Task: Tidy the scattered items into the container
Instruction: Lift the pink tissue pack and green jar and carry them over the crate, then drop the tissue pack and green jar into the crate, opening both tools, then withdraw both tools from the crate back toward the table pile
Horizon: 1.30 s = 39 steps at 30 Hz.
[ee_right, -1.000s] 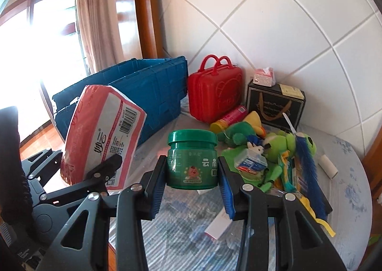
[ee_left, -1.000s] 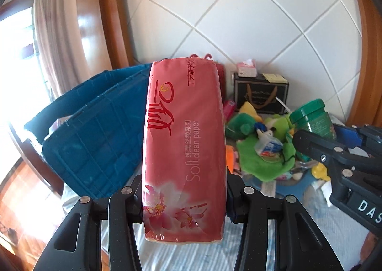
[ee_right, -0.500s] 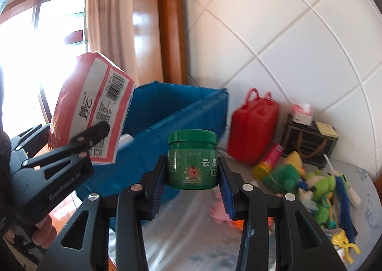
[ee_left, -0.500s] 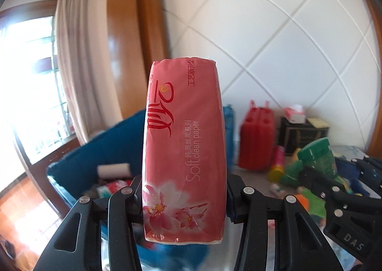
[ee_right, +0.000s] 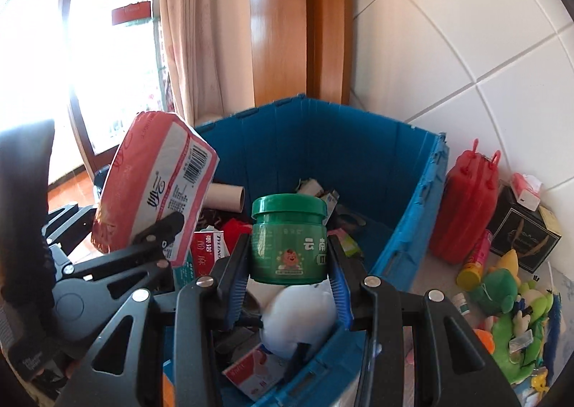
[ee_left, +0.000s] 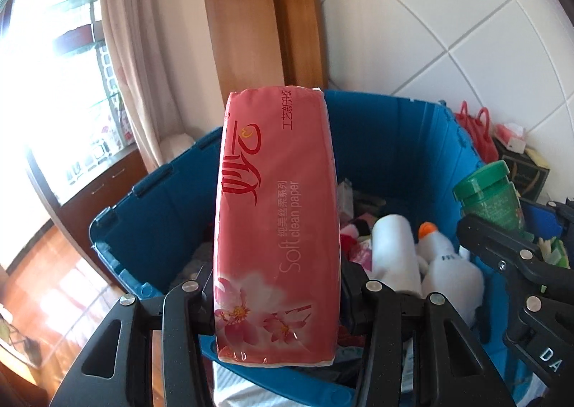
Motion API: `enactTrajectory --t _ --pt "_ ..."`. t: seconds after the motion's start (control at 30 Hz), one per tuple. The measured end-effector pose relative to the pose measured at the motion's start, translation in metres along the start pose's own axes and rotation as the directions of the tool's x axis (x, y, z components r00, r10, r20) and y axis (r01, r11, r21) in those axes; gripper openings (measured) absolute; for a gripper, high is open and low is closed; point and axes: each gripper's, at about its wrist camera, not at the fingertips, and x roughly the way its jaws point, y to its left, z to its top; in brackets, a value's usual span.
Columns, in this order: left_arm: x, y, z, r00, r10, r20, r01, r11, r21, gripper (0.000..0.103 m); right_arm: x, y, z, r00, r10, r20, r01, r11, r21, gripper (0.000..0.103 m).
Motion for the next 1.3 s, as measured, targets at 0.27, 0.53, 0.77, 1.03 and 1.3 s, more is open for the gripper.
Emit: enactTrajectory --t 0.27,0.53,0.77,1.03,1.3 --pt "0.016 0.007 0.006 0.999 -0.034 -0.025 0.034 0.999 0.006 0.048 0.029 0.010 0.003 0.997 -0.048 -0.064 0.048 0.999 -0.008 0.040" --pt "0.012 0.012 0.006 0.999 -0.044 -0.002 0.044 0.999 0.002 0.072 0.029 0.012 0.005 0.996 -0.067 -0.056 0.067 0.998 0.003 0.053" --pt "0.002 0.016 0.001 0.999 -0.034 0.012 0.034 0.999 -0.012 0.081 0.022 0.009 0.002 0.996 -0.074 -0.040 0.074 0.997 0.012 0.073" --pt "-0.026 0.017 -0.001 0.997 -0.030 0.066 0.032 0.999 -0.037 0.083 -0.006 -0.007 -0.004 0.994 -0.105 0.021 0.104 0.993 0.057 0.103" --pt "-0.055 -0.012 0.000 0.989 -0.085 0.121 0.084 0.996 0.015 0.084 -0.040 -0.032 -0.016 0.986 -0.153 0.068 0.145 0.983 0.113 0.103"
